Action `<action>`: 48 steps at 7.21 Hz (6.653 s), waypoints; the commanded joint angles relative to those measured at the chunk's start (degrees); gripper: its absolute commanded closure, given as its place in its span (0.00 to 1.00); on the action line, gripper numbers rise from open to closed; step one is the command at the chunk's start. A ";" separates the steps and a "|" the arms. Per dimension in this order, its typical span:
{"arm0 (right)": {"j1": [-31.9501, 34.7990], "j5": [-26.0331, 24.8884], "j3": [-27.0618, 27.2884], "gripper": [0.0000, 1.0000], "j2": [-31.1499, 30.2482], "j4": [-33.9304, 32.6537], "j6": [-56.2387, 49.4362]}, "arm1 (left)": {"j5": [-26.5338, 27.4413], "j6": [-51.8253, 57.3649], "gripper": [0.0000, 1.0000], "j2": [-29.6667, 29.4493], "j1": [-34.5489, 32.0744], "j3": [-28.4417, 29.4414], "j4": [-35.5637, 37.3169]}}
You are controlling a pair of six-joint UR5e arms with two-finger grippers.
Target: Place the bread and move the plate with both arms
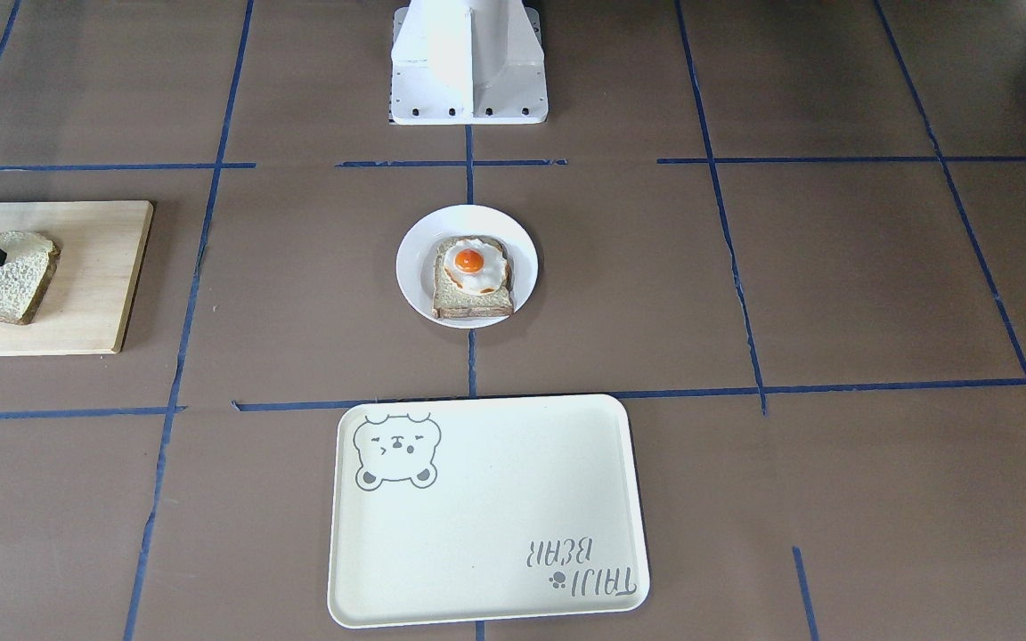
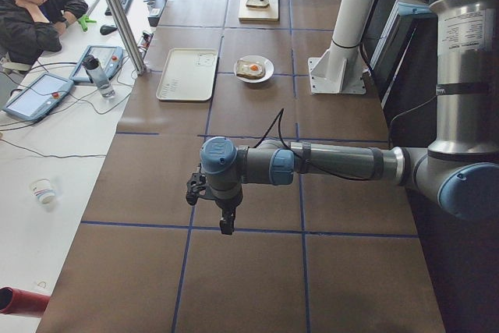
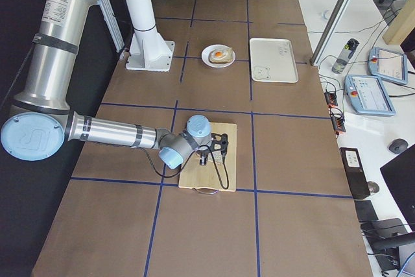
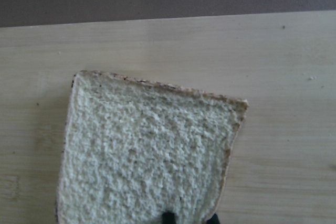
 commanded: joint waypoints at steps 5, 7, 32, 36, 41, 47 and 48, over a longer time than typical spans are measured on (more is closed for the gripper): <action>0.29 2.19 2.44 1.00 -0.17 -0.37 0.53 | -0.09 0.00 0.00 -0.10 0.00 -0.10 0.00; 1.95 5.27 3.50 1.00 0.00 -0.46 0.71 | 0.00 0.00 0.00 -0.10 0.00 -0.10 0.00; -32.93 -23.55 5.44 1.00 41.40 -0.02 37.80 | 0.00 0.00 0.00 -0.81 0.09 -0.18 -0.09; -32.67 -25.39 4.31 1.00 40.26 -0.11 35.95 | 0.00 0.00 0.00 -0.81 0.09 -0.62 0.00; -34.25 -29.00 3.86 0.96 39.55 -0.11 36.13 | 0.00 0.00 0.00 -0.81 0.09 -0.62 -0.09; -28.14 -21.32 4.29 0.00 39.63 -7.87 32.90 | 0.00 0.00 0.00 -0.81 0.09 -0.62 -0.09; -22.62 -13.69 5.34 0.00 40.16 -14.98 28.53 | -0.09 0.00 0.00 -0.55 0.18 -1.76 0.00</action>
